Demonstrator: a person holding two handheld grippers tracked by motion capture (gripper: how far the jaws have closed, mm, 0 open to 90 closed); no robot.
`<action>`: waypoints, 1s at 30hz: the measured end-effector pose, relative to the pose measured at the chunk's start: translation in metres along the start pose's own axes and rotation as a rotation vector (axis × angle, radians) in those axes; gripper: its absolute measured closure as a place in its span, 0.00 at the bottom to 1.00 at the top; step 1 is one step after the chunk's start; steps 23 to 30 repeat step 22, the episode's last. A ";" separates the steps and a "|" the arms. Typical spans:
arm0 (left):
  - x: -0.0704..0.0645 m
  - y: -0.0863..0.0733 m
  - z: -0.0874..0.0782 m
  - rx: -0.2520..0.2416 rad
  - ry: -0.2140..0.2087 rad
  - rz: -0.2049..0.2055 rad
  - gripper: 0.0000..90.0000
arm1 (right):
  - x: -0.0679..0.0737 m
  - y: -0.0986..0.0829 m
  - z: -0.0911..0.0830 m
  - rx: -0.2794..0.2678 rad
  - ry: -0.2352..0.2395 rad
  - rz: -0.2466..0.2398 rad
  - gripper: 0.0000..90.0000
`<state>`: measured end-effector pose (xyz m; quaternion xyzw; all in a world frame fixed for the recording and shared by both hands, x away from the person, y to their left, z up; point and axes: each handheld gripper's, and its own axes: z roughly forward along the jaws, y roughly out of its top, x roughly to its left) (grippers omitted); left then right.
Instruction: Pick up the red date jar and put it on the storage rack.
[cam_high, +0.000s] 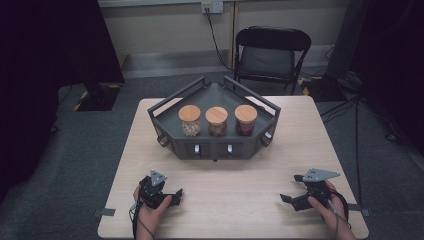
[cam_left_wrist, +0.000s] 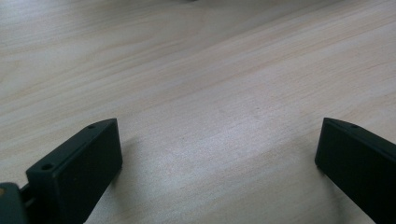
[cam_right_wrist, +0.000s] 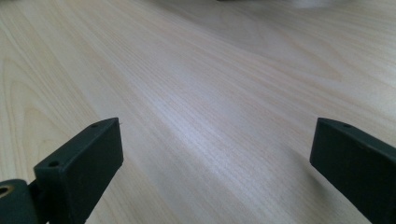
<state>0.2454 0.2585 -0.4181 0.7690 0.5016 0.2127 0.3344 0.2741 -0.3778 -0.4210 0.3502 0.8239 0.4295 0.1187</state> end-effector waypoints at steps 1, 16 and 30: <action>0.000 0.000 0.000 0.000 0.000 0.000 0.00 | 0.001 0.001 0.000 0.006 -0.002 -0.001 0.02; 0.000 0.000 0.000 0.000 0.000 0.000 0.00 | 0.008 0.012 0.005 0.089 -0.035 -0.068 0.02; 0.000 0.000 0.000 0.000 0.000 0.000 0.00 | 0.020 0.014 0.007 0.112 -0.078 -0.118 0.00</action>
